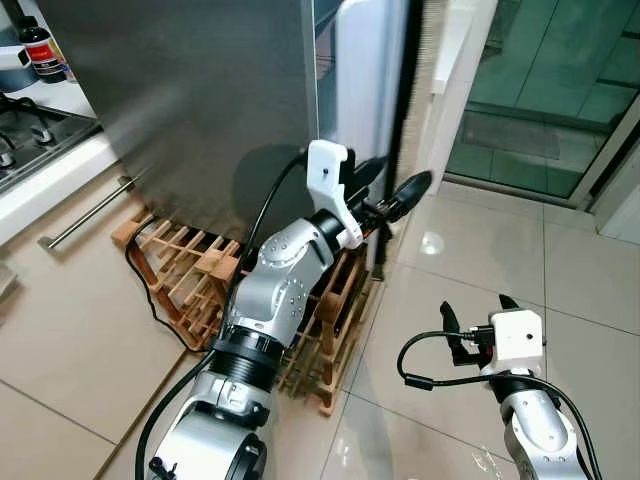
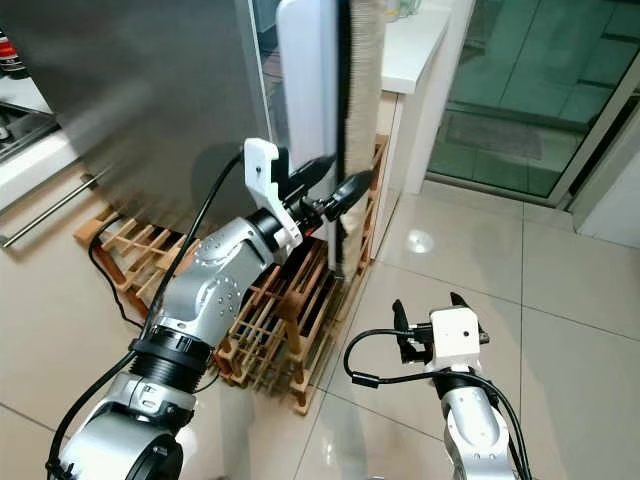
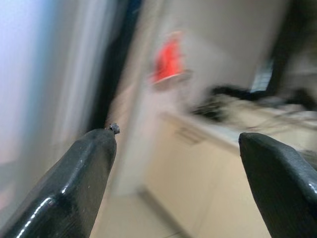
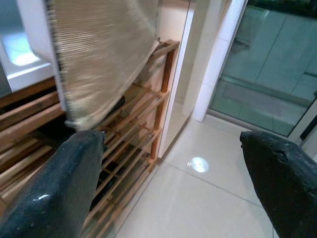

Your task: Restocking fridge

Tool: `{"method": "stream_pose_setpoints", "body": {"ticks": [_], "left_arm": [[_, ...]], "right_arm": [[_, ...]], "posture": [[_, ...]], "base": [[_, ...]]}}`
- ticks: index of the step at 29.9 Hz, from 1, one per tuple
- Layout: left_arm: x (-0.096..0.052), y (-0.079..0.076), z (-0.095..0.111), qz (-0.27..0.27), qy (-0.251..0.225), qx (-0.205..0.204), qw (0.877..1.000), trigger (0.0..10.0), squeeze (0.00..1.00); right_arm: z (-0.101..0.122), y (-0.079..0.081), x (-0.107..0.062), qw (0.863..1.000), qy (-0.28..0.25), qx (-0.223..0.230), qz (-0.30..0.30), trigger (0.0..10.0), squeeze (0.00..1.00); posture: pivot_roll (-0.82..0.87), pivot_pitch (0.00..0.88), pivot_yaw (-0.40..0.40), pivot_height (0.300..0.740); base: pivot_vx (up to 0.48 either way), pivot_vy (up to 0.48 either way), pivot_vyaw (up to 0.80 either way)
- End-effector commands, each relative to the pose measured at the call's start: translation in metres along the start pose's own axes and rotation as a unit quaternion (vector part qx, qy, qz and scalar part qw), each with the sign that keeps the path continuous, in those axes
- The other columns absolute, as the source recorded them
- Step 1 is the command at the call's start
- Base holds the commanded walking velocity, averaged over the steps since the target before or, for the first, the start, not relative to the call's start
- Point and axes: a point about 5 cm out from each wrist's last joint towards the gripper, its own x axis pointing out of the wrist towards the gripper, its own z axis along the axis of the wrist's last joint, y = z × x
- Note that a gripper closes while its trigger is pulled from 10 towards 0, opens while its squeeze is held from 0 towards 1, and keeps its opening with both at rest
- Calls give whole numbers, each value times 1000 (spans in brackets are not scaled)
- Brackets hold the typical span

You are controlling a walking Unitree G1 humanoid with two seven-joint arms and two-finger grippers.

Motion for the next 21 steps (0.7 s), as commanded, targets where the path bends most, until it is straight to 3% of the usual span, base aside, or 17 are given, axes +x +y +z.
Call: {"method": "stream_pose_setpoints", "body": {"ticks": [1,3,6,8,10,14,16,17,18,19,21], "left_arm": [[2,-22,13,-82,-14,-5,997,10000,0],[-3,-30,23,-122,-12,6,992,10000,0],[-12,-24,30,-121,-3,17,993,10000,0],[-17,-11,32,-83,-1,17,996,10000,0],[-27,14,35,8,-8,8,1000,10000,0],[-33,20,35,36,-2,3,999,10000,0],[-38,23,27,56,29,16,998,10000,0],[-45,31,9,92,98,60,989,10000,0],[-50,38,-1,118,138,78,980,10000,0],[-50,38,-1,118,138,78,980,10000,0],[-61,50,-16,163,192,100,963,10000,0]], "right_arm": [[-3,-2,-2,1000,5,3,0,10000,0],[-3,-3,-1,1000,7,5,-2,10000,0],[-2,-3,2,1000,2,5,0,10000,0],[3,-1,6,1000,-8,6,4,10000,0],[17,7,18,999,-30,13,26,10000,0],[26,16,26,997,-38,25,57,10000,0],[32,24,36,993,-23,78,87,10000,0],[37,35,48,982,3,134,135,10000,0],[41,37,54,979,2,140,150,10000,0],[41,37,54,979,2,140,150,10000,0],[49,39,61,977,-6,137,161,10000,0]], "posture": [[-109,0,70,740],[-106,0,68,740],[-102,0,67,740],[-99,0,66,740],[-95,0,62,740],[-91,0,60,740],[-83,0,54,740],[-83,0,54,740],[-82,0,53,740],[-82,0,53,740],[-79,0,52,740]], "base": [[0,0,0],[0,0,0],[0,0,0],[0,0,0],[0,0,0],[0,0,0],[0,0,0],[0,0,0],[0,0,0],[0,0,0],[0,0,0]]}}
